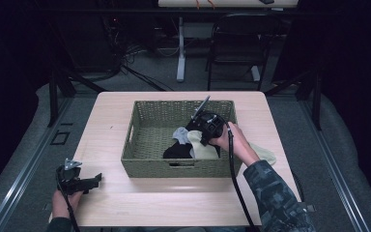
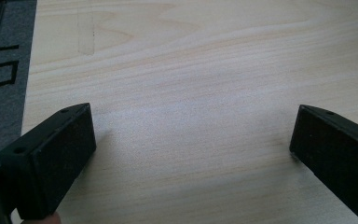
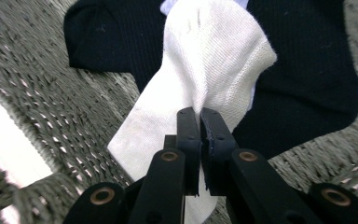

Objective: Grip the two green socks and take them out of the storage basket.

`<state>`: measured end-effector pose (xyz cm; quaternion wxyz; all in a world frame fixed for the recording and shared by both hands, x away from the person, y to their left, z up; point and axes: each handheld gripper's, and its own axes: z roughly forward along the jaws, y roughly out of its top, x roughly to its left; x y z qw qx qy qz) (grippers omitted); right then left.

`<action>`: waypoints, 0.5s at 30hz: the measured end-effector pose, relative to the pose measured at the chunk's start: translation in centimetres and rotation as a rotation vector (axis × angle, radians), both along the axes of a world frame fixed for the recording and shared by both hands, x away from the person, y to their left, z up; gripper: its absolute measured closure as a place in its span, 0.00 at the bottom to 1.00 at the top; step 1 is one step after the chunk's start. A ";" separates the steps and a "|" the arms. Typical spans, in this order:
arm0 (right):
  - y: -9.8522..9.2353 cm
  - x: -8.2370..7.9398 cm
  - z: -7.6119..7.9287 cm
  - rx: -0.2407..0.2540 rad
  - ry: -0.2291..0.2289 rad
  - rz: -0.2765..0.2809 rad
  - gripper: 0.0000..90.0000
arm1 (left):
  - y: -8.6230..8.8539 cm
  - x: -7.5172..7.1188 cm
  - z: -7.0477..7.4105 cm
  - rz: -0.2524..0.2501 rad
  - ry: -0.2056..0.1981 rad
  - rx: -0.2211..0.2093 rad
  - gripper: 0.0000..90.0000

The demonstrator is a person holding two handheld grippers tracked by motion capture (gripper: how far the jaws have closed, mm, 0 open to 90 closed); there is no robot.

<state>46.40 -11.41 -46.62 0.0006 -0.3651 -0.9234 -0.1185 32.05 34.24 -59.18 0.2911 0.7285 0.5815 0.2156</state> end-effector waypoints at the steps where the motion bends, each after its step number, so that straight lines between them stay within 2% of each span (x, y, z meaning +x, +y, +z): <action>1: 0.0 0.0 0.3 0.015 -0.004 -0.014 0.97 | 0.0 0.0 0.0 0.000 0.000 0.000 0.00; 15: -0.9 0.6 3.5 0.046 -0.054 -0.025 0.97 | 0.0 0.1 0.0 -0.002 -0.002 0.000 0.00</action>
